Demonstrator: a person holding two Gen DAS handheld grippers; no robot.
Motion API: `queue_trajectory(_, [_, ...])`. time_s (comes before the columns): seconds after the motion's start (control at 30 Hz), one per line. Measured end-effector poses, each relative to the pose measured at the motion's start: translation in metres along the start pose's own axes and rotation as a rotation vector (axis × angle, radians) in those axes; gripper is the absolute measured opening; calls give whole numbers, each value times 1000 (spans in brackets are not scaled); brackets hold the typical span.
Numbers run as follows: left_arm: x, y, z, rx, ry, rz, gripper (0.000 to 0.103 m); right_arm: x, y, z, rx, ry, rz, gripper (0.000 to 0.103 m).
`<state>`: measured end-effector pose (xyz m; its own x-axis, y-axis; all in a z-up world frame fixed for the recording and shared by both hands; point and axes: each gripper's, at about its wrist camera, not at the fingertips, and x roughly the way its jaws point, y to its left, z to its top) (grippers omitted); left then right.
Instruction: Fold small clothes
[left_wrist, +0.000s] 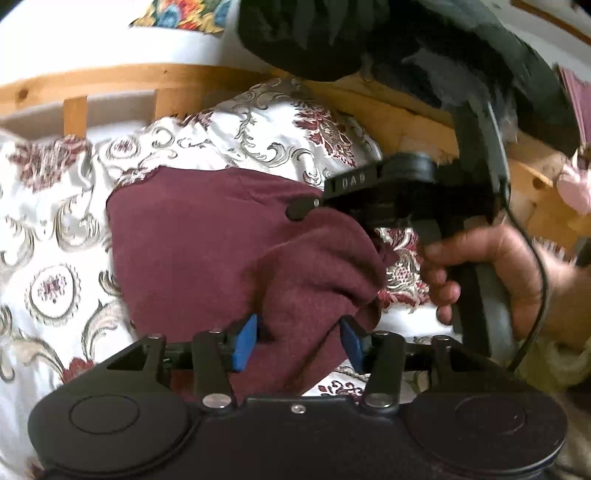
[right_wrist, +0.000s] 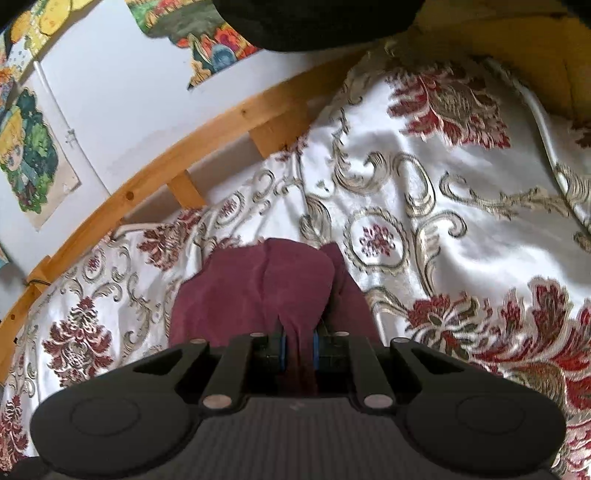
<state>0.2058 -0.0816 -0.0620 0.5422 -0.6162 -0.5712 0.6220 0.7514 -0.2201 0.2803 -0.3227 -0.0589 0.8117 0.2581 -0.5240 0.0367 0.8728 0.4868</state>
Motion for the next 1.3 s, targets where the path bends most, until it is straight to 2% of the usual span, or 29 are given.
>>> queue_trajectory(0.17, [-13, 11, 0, -123, -18, -13, 83, 2, -3, -3, 15, 5, -9, 16])
queue_trajectory(0.27, [-21, 20, -2, -207, -30, -22, 87, -1, -5, -3, 16, -2, -20, 21])
queue_trajectory(0.3, [-24, 25, -3, -246, -34, -19, 89, -5, -5, -3, 14, -14, -29, 28])
queue_trajectory(0.37, [-29, 35, -5, -337, -45, 5, 99, -15, -4, -3, 14, -50, -49, 38])
queue_trajectory(0.4, [-31, 40, -5, -379, -51, 15, 100, -20, -4, -3, 16, -63, -56, 51])
queue_trajectory(0.5, [-33, 59, -5, -483, -69, 31, 102, -34, -1, -6, 9, -79, -78, 75])
queue_trajectory(0.6, [-25, 72, -5, -540, -40, 115, 102, -48, 8, -13, -36, -82, -114, 99])
queue_trajectory(0.63, [-23, 74, -6, -547, -17, 158, 102, -51, 11, -15, -50, -80, -121, 102])
queue_trajectory(0.7, [-21, 78, -10, -554, 21, 216, 102, -57, 18, -20, -64, -71, -129, 103])
queue_trajectory(0.8, [-21, 83, -12, -564, 27, 222, 102, -57, 24, -27, -74, -19, -137, 103])
queue_trajectory(0.93, [-22, 79, -12, -545, 38, 215, 102, -52, 29, -37, -120, 69, -248, 103])
queue_trajectory(1.0, [-22, 74, -13, -528, 58, 211, 102, -50, 25, -41, -100, 107, -302, 103])
queue_trajectory(1.1, [-17, 70, -14, -483, 87, 227, 102, -52, 16, -45, -36, 125, -302, 103])
queue_trajectory(1.23, [-22, 64, -13, -420, 70, 267, 102, -53, 12, -50, -21, 149, -320, 103])
queue_trajectory(1.3, [-26, 64, -14, -419, 64, 286, 102, -54, 9, -53, -12, 157, -322, 103])
